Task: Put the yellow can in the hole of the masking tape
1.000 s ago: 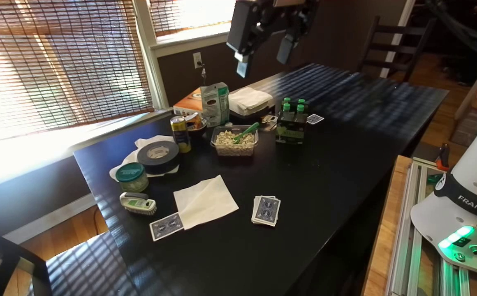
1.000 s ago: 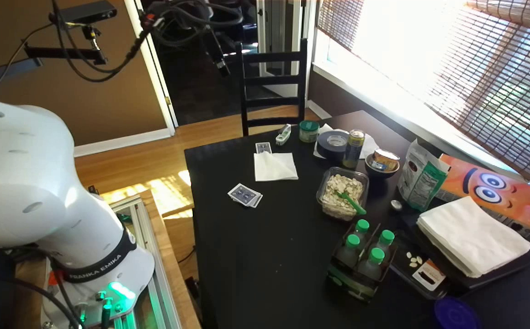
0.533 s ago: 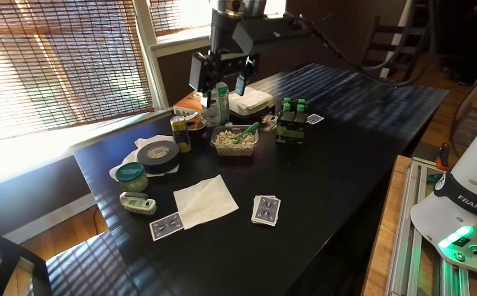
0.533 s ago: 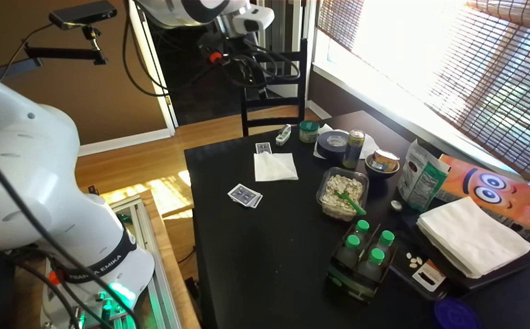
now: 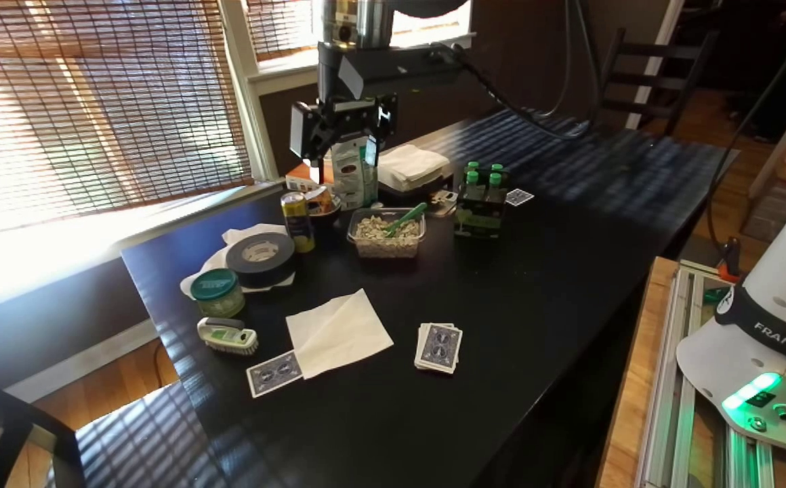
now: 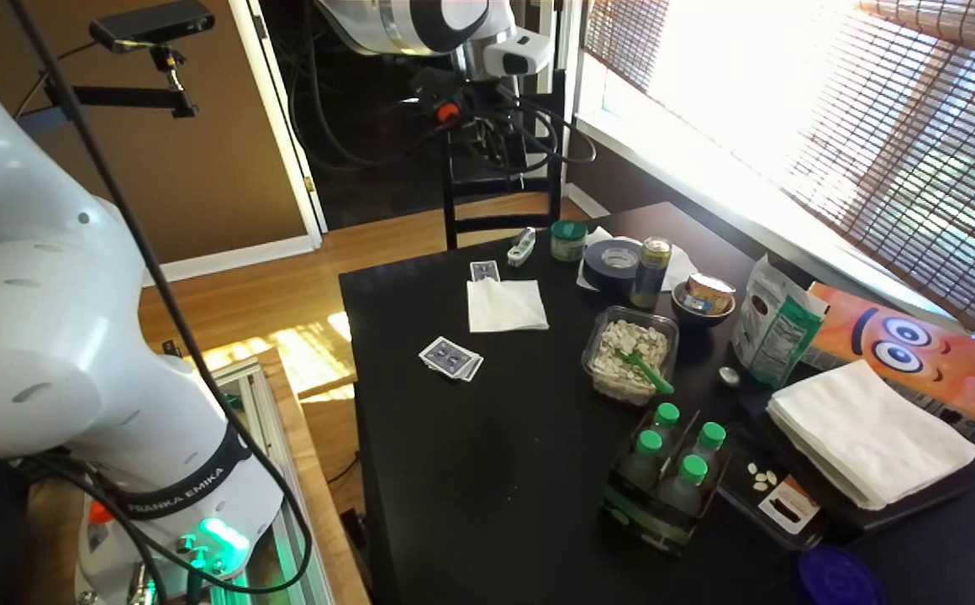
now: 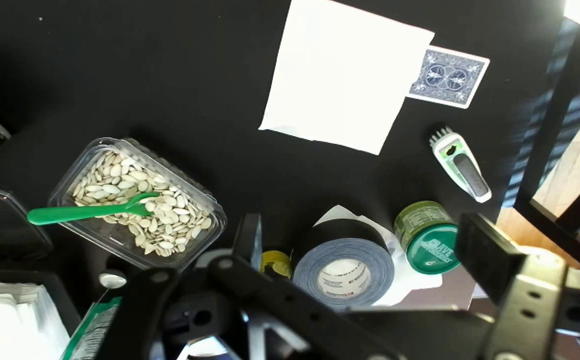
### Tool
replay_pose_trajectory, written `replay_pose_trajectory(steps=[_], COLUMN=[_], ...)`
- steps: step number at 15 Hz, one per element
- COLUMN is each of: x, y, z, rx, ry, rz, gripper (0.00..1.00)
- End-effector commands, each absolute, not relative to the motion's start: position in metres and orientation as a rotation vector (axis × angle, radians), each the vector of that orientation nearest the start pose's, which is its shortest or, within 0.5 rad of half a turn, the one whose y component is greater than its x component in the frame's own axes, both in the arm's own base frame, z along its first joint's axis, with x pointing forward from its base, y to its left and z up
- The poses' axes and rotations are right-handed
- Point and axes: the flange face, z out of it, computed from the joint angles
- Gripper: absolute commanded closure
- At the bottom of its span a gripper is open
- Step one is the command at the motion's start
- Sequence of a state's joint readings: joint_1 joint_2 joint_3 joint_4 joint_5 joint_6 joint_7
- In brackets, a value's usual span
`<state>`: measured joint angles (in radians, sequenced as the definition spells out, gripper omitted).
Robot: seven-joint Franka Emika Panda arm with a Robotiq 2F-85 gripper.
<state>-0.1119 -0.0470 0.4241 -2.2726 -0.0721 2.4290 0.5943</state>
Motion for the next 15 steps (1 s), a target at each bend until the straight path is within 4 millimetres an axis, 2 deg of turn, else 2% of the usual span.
replay_pose_trajectory(steps=[1, 5, 7, 11, 15], x=[0.504, 0.504, 0.522, 0.581, 0.64], y=[0.164, 0.164, 0.17, 0.179, 0.173], z=[0.395, 0.395, 0.384, 0.337, 0.286], rx=[-3.082, -3.082, -3.086, -3.069, -3.088], ry=[0.354, 0.354, 0.33, 0.127, -0.023], rz=[-0.325, -0.324, -0.385, -0.51, -0.538], gripper=[0.0, 0.0, 0.0, 0.0, 0.0])
